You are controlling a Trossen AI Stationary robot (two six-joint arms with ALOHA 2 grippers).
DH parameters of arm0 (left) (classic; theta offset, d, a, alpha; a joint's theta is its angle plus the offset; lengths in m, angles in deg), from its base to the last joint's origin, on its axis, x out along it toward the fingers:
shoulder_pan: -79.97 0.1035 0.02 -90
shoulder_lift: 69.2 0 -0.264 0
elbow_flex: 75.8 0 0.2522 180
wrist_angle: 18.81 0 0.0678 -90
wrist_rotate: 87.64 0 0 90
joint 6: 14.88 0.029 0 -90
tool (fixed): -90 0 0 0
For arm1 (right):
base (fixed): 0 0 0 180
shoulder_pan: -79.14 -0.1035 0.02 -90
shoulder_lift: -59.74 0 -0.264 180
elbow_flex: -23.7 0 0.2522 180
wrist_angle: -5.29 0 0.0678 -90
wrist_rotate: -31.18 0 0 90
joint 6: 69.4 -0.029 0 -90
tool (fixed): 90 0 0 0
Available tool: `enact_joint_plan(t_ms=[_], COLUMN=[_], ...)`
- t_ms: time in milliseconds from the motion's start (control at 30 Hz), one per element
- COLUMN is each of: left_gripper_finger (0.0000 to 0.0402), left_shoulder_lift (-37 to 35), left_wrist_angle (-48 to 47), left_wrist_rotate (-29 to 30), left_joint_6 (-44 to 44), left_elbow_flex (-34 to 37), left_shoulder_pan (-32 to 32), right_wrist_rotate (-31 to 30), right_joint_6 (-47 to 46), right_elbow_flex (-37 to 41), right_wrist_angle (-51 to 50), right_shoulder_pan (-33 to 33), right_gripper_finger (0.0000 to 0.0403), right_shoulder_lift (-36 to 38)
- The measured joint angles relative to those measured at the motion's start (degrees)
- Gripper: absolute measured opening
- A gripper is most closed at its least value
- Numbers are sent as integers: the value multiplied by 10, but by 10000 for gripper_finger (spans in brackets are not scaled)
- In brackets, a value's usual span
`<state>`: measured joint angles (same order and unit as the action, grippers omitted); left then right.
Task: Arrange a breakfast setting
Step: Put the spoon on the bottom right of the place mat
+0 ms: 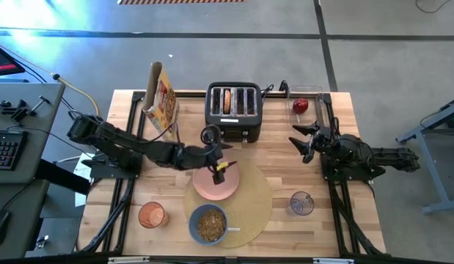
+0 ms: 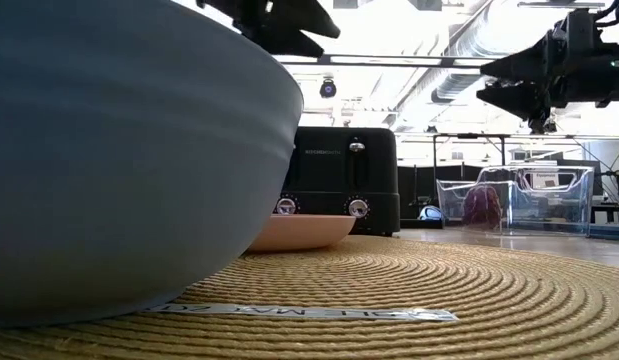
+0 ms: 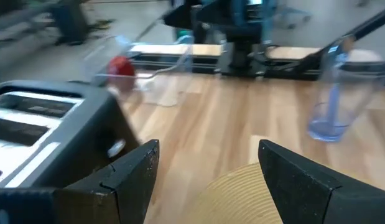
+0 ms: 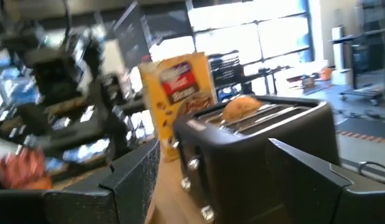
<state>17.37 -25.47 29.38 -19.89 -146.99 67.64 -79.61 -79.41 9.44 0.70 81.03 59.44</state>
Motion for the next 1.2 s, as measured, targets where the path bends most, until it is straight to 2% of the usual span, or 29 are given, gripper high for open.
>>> enact_joint_plan(t_ms=[133,233,367,500,700,933,1200], left_gripper_finger=[264,264,264,264,264,264,264], left_shoulder_lift=[0,0,0,0,0,0,0], left_wrist_angle=[27,48,66,71,74,74,74], left_wrist_rotate=[-100,-153,-183,-213,-251,-253,-253], left_joint_6=[25,37,57,67,67,77,100], left_elbow_flex=[0,0,0,0,0,0,0], left_shoulder_pan=[28,49,76,103,129,135,135], right_wrist_rotate=[-17,-16,3,30,50,56,72], right_joint_6=[-21,-52,-95,-96,-67,-54,-240], right_elbow_flex=[0,0,0,-3,-76,-206,-366], right_wrist_angle=[3,-4,-3,57,72,-26,-247], right_shoulder_pan=[0,0,0,0,0,0,0], right_gripper_finger=[284,284,284,284,284,284,284], right_shoulder_lift=[0,0,0,0,-10,-78,-213])
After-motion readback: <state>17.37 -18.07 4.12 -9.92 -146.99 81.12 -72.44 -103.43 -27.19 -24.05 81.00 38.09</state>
